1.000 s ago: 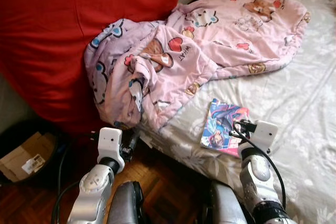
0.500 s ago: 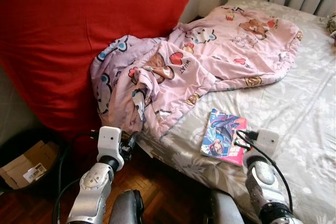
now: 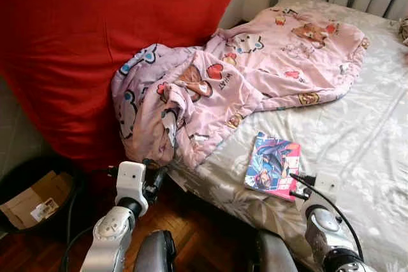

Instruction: Clean up the room

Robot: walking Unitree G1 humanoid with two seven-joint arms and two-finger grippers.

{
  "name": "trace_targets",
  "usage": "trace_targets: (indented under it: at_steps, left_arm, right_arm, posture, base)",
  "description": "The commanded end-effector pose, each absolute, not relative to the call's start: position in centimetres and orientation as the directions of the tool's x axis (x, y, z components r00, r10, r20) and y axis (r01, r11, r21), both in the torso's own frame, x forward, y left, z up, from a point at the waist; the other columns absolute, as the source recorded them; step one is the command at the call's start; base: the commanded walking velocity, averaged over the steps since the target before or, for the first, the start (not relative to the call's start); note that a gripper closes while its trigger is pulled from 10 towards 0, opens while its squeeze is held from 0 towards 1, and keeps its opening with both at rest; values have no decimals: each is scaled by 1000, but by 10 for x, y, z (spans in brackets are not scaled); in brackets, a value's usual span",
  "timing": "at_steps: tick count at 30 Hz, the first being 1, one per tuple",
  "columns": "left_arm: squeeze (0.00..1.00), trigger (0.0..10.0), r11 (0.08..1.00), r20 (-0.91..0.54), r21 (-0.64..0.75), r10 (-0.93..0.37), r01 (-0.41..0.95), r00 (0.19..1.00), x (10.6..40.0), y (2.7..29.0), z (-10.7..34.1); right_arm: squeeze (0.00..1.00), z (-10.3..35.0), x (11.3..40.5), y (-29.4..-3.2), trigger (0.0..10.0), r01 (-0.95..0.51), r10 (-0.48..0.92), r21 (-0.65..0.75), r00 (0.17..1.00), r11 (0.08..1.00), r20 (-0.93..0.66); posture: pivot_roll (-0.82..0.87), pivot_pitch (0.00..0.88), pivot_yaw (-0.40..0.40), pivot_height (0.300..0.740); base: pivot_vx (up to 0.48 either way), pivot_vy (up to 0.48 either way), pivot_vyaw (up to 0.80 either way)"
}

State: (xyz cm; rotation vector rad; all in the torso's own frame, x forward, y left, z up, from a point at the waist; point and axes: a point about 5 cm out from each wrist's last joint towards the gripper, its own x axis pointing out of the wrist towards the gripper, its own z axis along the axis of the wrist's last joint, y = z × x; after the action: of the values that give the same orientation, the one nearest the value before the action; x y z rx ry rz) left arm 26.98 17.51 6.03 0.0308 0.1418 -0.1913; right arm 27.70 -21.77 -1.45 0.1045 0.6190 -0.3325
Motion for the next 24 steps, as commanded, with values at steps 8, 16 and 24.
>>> trace_targets:
  at_steps: [8, 16, 24]
  left_arm:
    - [0, 10000, 981, -169, 31, -184, 192, 968, 259, 179, 57]
    - [0, 10000, 981, -186, 29, -184, 192, 965, 249, 179, 56]
    - [0, 10000, 981, -194, 29, -185, 194, 964, 246, 179, 56]
  right_arm:
    - [949, -29, 263, -216, 10000, 304, -259, -46, 713, 952, -651]
    - [137, -24, 269, -217, 10000, 282, -244, -41, 735, 958, -633]
    - [894, -16, 279, -216, 10000, 265, -223, -21, 766, 964, -603]
  posture:
    - [4, 150, 21, 599]
    - [11, 183, 23, 599]
    - [16, 200, 25, 599]
  base:
    - [0, 0, 0]
    - [0, 0, 0]
    - [0, 0, 0]
